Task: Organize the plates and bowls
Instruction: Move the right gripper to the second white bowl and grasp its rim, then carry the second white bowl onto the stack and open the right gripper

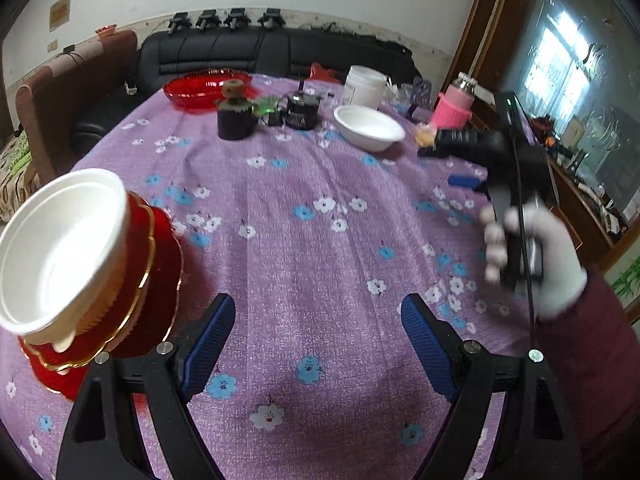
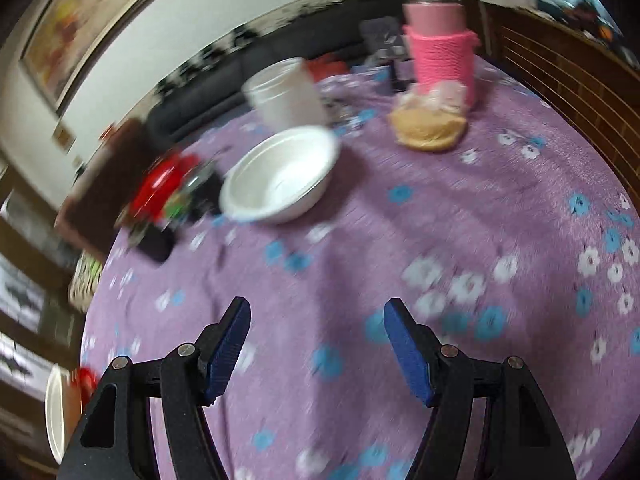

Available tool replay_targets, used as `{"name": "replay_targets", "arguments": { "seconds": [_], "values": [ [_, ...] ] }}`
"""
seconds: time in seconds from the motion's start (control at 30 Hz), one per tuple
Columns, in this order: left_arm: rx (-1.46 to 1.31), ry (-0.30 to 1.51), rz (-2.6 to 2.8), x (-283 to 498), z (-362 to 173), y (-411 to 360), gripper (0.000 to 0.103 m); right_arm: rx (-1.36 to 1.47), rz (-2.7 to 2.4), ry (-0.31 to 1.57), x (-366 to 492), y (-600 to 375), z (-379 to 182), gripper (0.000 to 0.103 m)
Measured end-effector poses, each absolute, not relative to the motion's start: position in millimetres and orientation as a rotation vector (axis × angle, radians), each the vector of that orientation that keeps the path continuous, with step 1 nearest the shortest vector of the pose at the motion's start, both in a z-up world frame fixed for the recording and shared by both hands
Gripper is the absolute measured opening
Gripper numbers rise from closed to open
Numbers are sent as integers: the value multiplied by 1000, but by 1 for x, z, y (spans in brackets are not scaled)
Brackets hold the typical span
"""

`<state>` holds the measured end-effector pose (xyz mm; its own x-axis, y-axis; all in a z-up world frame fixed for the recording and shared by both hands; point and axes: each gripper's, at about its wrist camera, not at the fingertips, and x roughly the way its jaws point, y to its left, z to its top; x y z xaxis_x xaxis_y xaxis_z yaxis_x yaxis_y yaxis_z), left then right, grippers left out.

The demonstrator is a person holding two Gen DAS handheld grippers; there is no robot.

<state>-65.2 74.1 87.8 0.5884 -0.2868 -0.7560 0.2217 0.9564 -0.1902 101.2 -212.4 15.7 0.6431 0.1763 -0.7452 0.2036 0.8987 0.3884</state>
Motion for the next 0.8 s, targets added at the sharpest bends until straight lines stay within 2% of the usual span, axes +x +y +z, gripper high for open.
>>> {"name": "replay_targets", "arguments": {
  "seconds": [0.17,0.4,0.43,0.47,0.53,0.6,0.67,0.8],
  "values": [
    [-53,932,-295,-52,73,67,84,509,-42,904,152,-227,7,73],
    [-14,997,-308,-42,55,58,84,520,-1,844,207,-228,-10,74],
    [-9,1005,-307,-41,52,56,84,518,3,851,211,-227,-14,71],
    [-5,1010,-306,-41,51,56,84,520,13,861,215,-226,-19,67],
    [-4,1020,-300,-40,47,56,84,543,64,876,221,-223,-28,34],
    [-13,1025,-292,-40,47,58,84,586,89,894,220,-223,-33,19],
    [-24,1020,-287,-42,49,60,84,636,119,894,215,-222,-33,13],
    [-60,999,-293,-49,59,65,84,606,218,916,188,-208,-16,11]
  ]
}}
